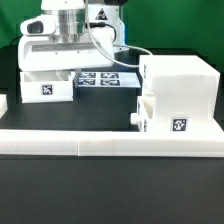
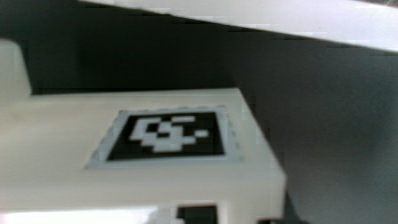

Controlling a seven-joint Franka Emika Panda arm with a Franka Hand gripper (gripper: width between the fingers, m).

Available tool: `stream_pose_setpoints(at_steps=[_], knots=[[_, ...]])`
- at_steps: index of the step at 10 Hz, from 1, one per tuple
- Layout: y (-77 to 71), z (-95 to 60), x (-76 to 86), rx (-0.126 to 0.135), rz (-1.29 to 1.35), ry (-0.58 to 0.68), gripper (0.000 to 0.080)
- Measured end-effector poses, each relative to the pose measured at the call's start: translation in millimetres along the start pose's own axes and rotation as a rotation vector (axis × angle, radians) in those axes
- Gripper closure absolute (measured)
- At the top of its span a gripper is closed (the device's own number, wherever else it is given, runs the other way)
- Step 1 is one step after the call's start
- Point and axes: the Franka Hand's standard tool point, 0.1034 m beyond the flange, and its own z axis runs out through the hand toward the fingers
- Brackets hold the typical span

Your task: Assemble drawer

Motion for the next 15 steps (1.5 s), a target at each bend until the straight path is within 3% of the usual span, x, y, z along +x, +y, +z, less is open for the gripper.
stream_pose_setpoints(at_steps=[4,5,9,13,15], knots=[[-19.9,-34.1,51.1,0.061,-0.217,-0.078,0.0757],[-17.2,-31.4,51.1,0.053,-0.246,-0.059,0.0757],[-17.0,-29.8,48.1,0.059,-0.431,-0.059,0.0757],[-29.2,-38.4,88.9,0.051,-0.880,-0.071,0.0757],[-26.5,-36.9,86.4,0.055,-1.019,-0.068,0.0757]])
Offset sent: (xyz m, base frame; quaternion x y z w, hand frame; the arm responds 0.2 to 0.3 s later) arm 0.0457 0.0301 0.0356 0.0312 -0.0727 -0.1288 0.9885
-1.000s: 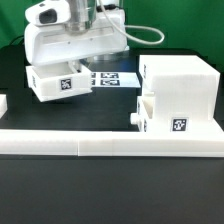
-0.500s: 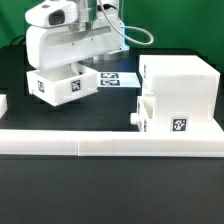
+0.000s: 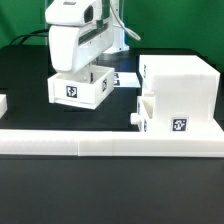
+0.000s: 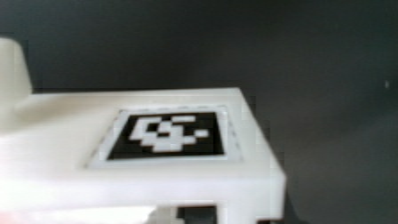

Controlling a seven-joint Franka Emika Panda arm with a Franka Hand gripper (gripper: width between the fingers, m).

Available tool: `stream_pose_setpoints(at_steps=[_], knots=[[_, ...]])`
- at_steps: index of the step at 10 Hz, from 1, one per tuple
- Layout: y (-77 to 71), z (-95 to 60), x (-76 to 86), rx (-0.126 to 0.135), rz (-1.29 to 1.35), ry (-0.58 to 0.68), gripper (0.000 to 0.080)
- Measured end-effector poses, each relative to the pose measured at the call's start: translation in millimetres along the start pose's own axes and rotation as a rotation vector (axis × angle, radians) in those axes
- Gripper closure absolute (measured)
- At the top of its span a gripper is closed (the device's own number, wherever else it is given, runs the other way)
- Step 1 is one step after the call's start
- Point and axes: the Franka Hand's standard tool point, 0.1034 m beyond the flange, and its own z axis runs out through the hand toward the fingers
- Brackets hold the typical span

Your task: Assemble drawer

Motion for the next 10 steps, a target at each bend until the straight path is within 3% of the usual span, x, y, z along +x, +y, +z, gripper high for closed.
stream_pose_setpoints(at_steps=[3,5,8,10], knots=[[0.3,0.5,-0.7,0.001,-0.149,-0.001,0.0757],[12.9,-5.2,11.7,-0.010,-0.288,-0.014,0.0757],[35.4,-11.1,45.0,-0.035,-0.402,-0.043,0.0757],[33.5,-8.5,40.7,-0.029,-0.393,-0.042,0.0757]])
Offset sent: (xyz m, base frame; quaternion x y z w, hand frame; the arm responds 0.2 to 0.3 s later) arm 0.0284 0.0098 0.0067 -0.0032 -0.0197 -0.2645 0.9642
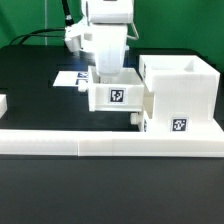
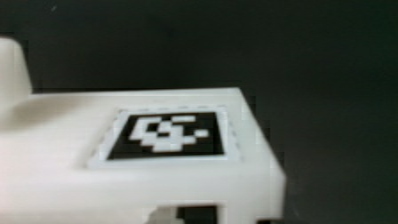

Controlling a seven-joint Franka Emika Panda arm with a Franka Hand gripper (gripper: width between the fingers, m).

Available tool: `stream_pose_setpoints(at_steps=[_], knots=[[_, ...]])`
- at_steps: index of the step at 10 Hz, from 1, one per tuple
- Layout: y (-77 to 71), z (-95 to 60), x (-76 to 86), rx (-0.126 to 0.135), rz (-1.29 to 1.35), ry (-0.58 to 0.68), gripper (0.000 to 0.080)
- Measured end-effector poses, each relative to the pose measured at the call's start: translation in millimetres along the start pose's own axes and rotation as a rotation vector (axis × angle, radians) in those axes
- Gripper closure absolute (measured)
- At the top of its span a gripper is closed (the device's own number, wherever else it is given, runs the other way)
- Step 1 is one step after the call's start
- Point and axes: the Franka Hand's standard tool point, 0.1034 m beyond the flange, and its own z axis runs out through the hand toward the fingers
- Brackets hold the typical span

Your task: Assemble drawer

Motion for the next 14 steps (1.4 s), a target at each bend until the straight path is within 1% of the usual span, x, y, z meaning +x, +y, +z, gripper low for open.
stream_pose_setpoints(at_steps=[2,3,5,7,8,12,14], knots=[[-0.3,0.9,0.7,0.002,-0.001,0.001,0.0757],[3.2,2.2,4.7,0.002,0.003,0.002,0.0757],[16.9,-1.0,8.5,0.007,0.016,0.000,0.0757],[27.3,-5.7,13.3,0.010,0.049,-0.003,0.0757],[28.6,-6.5,15.1,0.008,0.057,-0.004,0.0757],[27.0,-4.5,14.2,0.012,0.058,-0.004,0.0757],[27.1,-1.8,18.5,-0.031,0.054,0.008,0.0757]])
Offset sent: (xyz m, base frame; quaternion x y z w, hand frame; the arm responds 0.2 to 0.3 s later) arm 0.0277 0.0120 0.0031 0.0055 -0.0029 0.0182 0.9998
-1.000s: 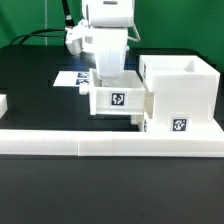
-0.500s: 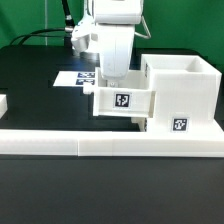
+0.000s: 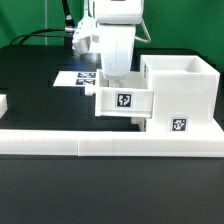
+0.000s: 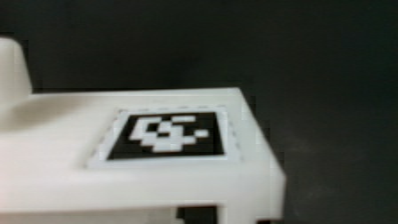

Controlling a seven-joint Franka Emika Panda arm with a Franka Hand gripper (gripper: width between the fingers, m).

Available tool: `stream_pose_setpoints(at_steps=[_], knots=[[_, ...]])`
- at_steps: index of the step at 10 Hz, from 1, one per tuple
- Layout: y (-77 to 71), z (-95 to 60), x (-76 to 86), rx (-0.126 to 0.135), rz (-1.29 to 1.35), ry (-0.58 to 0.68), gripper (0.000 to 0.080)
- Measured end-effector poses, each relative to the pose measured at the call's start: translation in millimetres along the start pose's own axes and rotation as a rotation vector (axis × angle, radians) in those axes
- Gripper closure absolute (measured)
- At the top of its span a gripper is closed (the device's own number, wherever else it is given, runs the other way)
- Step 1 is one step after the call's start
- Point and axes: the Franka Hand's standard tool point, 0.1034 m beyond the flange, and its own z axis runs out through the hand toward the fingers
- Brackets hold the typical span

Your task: Assemble drawer

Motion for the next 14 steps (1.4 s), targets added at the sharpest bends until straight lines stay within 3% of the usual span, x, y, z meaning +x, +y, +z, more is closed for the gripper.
stream_pose_setpoints(at_steps=[1,14], knots=[[-1.7,0.7,-1.1,0.010,0.001,-0.002,0.0757],[-2.1,2.1,3.2,0.008,0.008,-0.005,0.0757]])
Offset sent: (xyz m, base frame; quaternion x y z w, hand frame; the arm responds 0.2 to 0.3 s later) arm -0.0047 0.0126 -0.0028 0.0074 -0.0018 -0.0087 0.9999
